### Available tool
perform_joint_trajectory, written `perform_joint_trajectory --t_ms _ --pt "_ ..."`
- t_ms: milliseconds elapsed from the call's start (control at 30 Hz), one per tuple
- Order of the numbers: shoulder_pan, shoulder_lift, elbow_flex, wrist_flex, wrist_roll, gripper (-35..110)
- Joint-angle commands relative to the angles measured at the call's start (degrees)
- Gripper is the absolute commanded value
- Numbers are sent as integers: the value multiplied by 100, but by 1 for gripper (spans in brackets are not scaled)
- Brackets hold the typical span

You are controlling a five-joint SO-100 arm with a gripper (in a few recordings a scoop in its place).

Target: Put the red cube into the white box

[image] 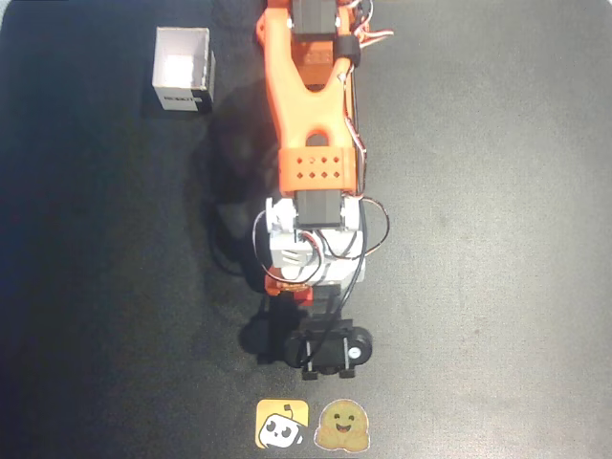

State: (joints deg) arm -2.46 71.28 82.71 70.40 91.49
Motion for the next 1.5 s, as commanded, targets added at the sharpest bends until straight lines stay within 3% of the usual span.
perform_joint_trajectory --t_ms 0,367,600,700,967,1233,1467 --pt "-62 35 0 -158 141 25" --pt "-79 0 782 -817 483 22" --pt "-18 -9 984 -976 545 0" --pt "-9 0 993 -993 589 0" --pt "264 844 940 -79 1819 0" --pt "1854 2206 1037 1837 2593 0" --pt "4535 3542 1978 2900 1652 0"
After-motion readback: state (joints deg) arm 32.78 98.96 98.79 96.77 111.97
